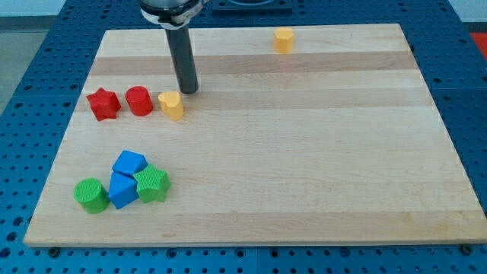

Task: Move the red circle to the left of the yellow heart

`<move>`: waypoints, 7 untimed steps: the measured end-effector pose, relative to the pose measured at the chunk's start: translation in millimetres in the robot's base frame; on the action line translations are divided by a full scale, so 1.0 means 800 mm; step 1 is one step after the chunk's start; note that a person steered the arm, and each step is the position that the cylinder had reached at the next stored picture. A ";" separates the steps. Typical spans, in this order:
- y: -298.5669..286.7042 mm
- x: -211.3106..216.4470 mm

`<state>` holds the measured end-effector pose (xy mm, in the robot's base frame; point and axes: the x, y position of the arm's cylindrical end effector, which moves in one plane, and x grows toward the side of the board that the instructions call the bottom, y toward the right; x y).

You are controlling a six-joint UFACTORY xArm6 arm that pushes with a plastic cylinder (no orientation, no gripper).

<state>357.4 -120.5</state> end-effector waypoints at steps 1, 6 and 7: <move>-0.017 0.000; -0.063 0.000; -0.064 0.000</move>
<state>357.4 -171.5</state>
